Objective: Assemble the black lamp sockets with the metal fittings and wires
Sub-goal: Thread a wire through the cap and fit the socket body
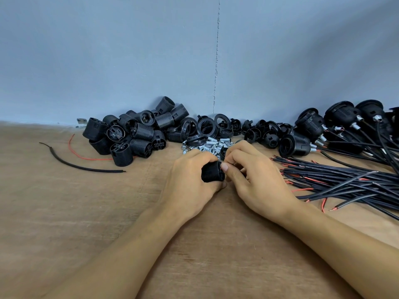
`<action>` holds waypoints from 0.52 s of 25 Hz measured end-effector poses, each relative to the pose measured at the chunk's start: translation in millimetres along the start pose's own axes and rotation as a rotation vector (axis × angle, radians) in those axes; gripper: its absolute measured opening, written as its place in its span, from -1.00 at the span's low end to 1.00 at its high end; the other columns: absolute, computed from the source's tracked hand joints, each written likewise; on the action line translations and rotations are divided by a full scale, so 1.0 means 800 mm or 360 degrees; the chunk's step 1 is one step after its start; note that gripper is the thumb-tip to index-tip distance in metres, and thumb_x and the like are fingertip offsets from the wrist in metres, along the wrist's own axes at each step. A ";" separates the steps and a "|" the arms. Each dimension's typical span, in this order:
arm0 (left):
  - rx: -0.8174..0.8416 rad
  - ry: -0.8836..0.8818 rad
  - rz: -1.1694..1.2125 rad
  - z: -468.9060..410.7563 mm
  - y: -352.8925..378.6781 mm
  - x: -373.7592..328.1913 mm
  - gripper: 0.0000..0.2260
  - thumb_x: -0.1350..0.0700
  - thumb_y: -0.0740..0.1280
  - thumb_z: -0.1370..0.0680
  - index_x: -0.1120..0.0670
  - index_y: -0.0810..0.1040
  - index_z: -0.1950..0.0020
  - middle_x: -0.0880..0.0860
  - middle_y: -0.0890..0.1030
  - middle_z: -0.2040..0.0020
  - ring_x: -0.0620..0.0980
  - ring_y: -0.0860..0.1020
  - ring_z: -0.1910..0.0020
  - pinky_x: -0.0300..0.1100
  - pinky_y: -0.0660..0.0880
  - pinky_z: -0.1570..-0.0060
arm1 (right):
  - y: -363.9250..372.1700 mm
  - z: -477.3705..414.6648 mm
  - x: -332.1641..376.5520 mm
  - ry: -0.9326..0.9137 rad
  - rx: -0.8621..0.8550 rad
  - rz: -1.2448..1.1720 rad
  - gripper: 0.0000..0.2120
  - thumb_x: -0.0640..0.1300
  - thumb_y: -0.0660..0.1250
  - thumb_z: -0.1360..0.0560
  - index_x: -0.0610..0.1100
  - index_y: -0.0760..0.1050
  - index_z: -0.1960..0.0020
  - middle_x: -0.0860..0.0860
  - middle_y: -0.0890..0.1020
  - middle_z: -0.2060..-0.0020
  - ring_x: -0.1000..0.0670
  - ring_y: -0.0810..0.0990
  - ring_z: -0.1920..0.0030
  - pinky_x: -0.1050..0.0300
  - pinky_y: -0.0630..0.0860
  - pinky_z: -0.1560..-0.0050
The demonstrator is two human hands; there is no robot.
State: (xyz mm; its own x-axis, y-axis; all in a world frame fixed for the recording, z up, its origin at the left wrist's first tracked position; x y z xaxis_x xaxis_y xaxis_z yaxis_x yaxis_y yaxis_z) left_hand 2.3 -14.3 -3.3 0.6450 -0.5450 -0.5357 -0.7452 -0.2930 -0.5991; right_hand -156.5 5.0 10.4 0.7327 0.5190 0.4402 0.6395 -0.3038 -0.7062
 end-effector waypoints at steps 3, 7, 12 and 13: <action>0.0002 -0.0032 0.0003 0.000 -0.001 -0.002 -0.72 0.03 0.65 -0.28 -0.06 0.67 0.08 -0.17 0.54 0.21 -0.20 0.50 0.18 -0.41 0.31 0.20 | 0.000 0.000 0.001 -0.0008 0.0023 0.0008 -0.83 -0.09 0.30 -0.60 0.00 0.42 0.17 0.15 0.49 0.03 0.04 0.50 0.14 -0.06 0.50 0.17; 0.0039 -0.0057 0.0016 0.000 0.001 -0.004 -0.73 0.03 0.64 -0.29 -0.05 0.67 0.07 -0.16 0.53 0.20 -0.19 0.50 0.18 -0.42 0.30 0.22 | 0.000 0.001 0.002 -0.0027 0.0021 0.0092 -0.85 -0.08 0.27 -0.60 0.00 0.43 0.15 0.16 0.48 0.01 0.04 0.50 0.12 -0.04 0.50 0.19; 0.0019 -0.0108 0.0077 0.001 0.000 -0.001 -0.73 0.05 0.65 -0.29 -0.05 0.66 0.08 -0.16 0.54 0.21 -0.20 0.51 0.18 -0.44 0.30 0.23 | 0.001 0.001 -0.001 0.0009 -0.0010 -0.0052 -0.84 -0.05 0.32 -0.60 0.04 0.49 0.16 0.17 0.49 0.04 0.07 0.52 0.10 -0.07 0.53 0.11; 0.0001 -0.0132 0.0091 0.001 -0.001 0.001 -0.73 0.05 0.65 -0.29 -0.05 0.66 0.09 -0.16 0.54 0.21 -0.21 0.51 0.18 -0.46 0.29 0.23 | 0.001 0.000 -0.002 0.0034 -0.0032 -0.0090 -0.86 -0.05 0.33 -0.59 0.02 0.53 0.16 0.17 0.50 0.05 0.07 0.53 0.10 -0.06 0.53 0.09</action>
State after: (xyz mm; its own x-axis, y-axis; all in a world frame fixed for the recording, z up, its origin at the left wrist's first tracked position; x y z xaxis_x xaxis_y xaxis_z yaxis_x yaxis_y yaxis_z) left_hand 3.3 -13.7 -3.7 0.6134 -0.4939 -0.6163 -0.7810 -0.2631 -0.5665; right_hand -157.4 4.0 8.9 0.7000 0.5186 0.4909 0.6844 -0.2908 -0.6686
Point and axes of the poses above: each hand's wrist, its own z-axis away from the middle knuckle, its own y-axis out of the palm, x = y × z, the point moved 2 cm from there along -z, towards the middle knuckle
